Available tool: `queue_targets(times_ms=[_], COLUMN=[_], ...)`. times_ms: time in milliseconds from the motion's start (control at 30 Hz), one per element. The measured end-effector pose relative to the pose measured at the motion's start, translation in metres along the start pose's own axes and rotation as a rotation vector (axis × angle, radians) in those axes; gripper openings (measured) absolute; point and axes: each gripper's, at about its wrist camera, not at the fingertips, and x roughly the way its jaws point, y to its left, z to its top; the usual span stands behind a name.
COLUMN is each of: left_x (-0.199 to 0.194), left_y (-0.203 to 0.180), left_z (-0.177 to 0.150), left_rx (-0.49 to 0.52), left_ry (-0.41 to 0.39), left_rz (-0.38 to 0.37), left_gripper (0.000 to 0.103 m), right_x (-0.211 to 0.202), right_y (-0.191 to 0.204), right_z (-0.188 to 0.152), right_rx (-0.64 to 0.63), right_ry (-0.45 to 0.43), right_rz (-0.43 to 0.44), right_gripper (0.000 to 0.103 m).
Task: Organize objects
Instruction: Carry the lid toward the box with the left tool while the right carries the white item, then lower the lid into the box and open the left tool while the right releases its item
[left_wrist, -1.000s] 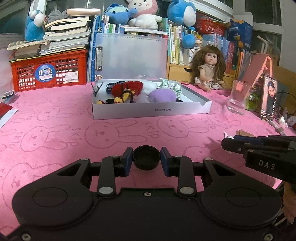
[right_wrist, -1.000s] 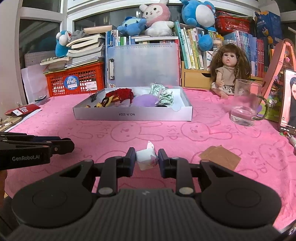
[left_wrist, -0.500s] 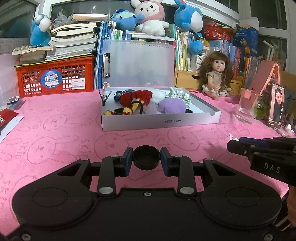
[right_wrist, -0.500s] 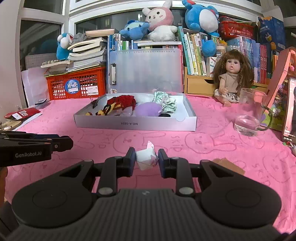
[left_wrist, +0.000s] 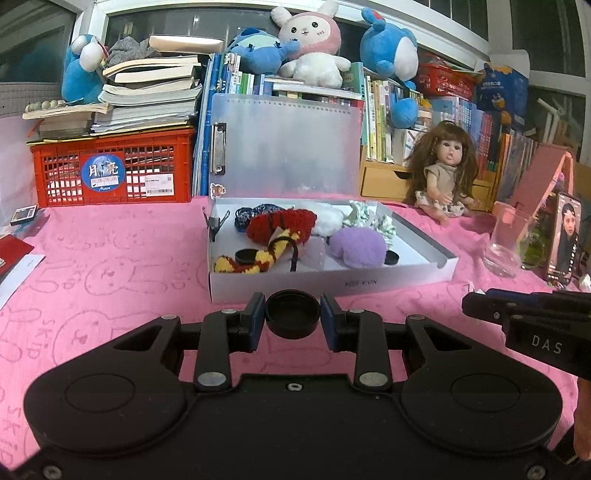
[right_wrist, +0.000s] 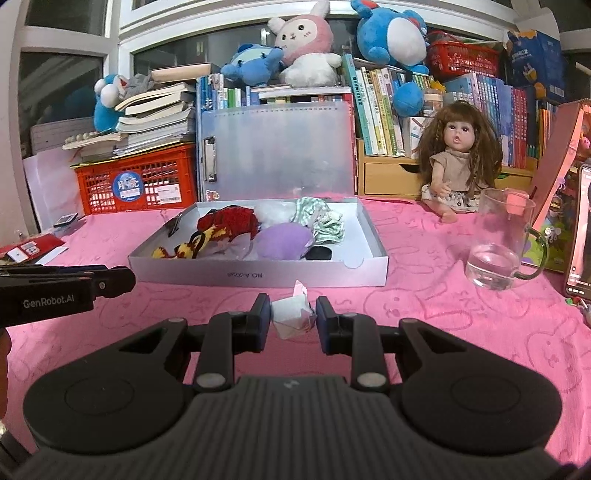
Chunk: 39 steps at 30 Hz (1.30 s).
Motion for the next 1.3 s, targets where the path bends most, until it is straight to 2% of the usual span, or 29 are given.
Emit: queue_targets(times_ms=[633,867,1133,1300], left_x=[0.047,0.078,0.117,0.136], left_y=[-0.008,-0.014,-0.019,-0.019], left_z=[0.046,0.05,0.056,0.049], left_rx=[-0.038,-0.082,-0.097,-0.091], left_ry=[-0.007,0.021,0.049,0.079], left_rz=[-0.028,-0.051,-0.032,-0.006], left_gripper=[0.031,0.031,0.031,0.031], right_x=[0.036,0.055,0.081,0.098], right_y=[-0.02,-0.023,-0.033,-0.04], right_z=[0.041,0.051,0.063,0.063], right_rx=[0.077,0.083,0.1,0.116], right_ry=[-0.004,-0.003,0.01,0.047], right_rz=[-0.005,-0.029,-0.04,-0.051], right_gripper=[0.031,0.031,0.031,0.031])
